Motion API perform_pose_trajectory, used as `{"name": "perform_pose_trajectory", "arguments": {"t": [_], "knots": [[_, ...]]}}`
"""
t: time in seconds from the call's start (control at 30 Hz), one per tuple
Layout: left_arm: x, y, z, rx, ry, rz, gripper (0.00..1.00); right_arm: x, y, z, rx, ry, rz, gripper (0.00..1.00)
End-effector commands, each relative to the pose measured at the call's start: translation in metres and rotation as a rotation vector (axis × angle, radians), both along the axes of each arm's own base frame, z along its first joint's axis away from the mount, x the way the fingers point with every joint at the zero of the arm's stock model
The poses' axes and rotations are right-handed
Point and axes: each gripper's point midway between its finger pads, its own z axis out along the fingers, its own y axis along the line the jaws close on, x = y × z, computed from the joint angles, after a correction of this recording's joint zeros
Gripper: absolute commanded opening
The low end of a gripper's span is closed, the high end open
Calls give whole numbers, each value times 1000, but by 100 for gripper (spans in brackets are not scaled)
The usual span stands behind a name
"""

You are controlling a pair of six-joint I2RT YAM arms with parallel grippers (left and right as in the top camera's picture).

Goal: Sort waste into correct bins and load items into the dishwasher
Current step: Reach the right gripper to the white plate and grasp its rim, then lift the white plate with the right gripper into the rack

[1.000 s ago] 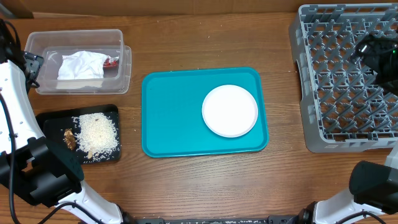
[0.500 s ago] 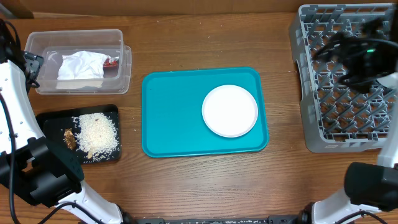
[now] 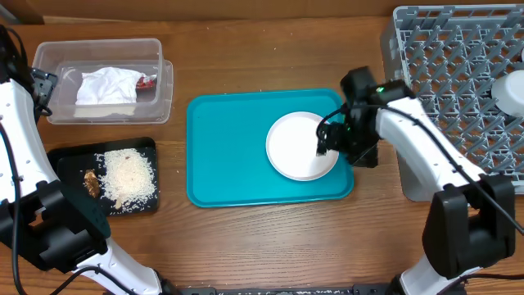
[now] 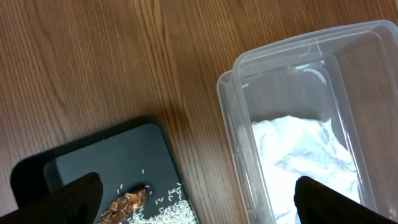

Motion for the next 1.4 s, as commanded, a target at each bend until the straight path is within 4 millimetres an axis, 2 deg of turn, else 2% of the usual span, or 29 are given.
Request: {"name": "perform_pose_trajectory", "arguments": {"t": [0.0,0.1,0.17,0.33,0.63,0.73,0.83,1.0,1.27,1.37], "knots": [[-3,3,16,30,-24,6,100,-6,5,-16,-33,-7,-64,73],[-3,3,16,30,-24,6,100,-9,8,-27,-47,-9,-93,57],[-3,3,16,30,-24,6,100,-10,3,-30,-81,-6,-131,51],[-3,3,16,30,-24,6,100,-13,-12,-40,-169,2,-223,51],[-3,3,16,30,-24,6,100,-15,-6,-59,-123,2,-230,50],[-3,3,16,30,-24,6,100,-13,-2,-60,-103,-8,-230,47],[-3,3,16,30,-24,6,100,-9,0,-60,-90,-21,-230,34],[-3,3,16,30,-24,6,100,-9,0,-60,-88,-23,-231,25],[-3,3,16,30,-24,6,100,-11,-1,-67,-90,-24,-247,25],[-3,3,16,30,-24,6,100,-11,0,-69,-84,-25,-249,22]]}}
